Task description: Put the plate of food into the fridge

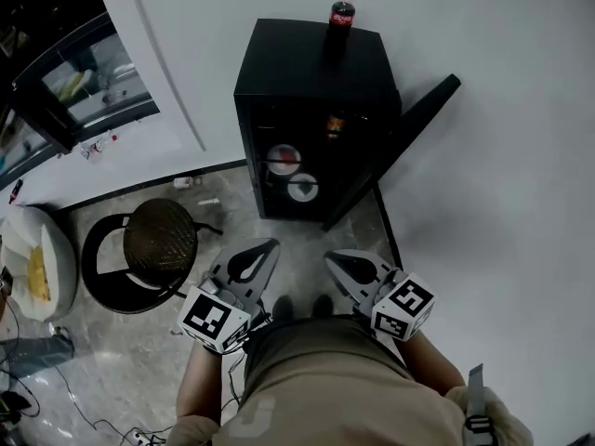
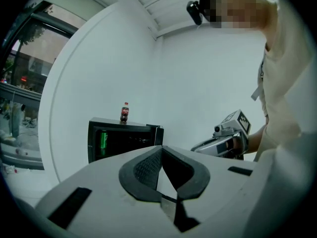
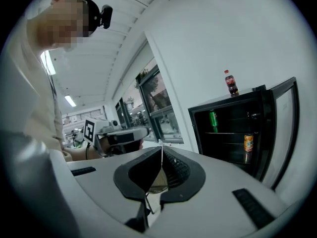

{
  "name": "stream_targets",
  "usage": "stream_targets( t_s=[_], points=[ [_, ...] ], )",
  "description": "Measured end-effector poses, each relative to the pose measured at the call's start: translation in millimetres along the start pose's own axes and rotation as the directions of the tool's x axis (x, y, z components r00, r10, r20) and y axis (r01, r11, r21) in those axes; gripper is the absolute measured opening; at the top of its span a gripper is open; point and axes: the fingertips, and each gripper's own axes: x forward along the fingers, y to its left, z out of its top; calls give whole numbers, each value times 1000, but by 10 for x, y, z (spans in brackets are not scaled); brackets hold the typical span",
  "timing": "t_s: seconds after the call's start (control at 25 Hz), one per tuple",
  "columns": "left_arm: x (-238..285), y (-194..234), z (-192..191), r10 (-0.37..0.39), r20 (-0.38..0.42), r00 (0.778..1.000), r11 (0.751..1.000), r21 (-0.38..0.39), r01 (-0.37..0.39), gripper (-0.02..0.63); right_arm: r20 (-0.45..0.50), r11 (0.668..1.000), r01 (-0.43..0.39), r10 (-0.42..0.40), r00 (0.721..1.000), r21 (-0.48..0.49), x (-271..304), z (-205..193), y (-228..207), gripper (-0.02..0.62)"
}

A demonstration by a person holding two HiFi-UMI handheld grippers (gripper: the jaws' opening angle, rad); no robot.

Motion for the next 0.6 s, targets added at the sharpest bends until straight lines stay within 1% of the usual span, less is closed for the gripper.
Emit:
stream_targets(
  t_s=[0.32, 0.48, 0.6],
  points=[
    [1, 41, -55, -81, 0, 997, 997, -8, 81, 11, 2, 990, 137, -137, 991, 21, -87, -93, 16, 21],
    [28, 24, -148, -100, -13, 995, 994, -55, 99, 11, -9, 980, 187, -186, 982, 62, -174, -178, 11, 21],
    [79, 22, -172, -101, -13, 995, 991, -87, 99, 11, -30, 977, 194, -193, 981, 82, -195, -247, 0, 21]
  ],
)
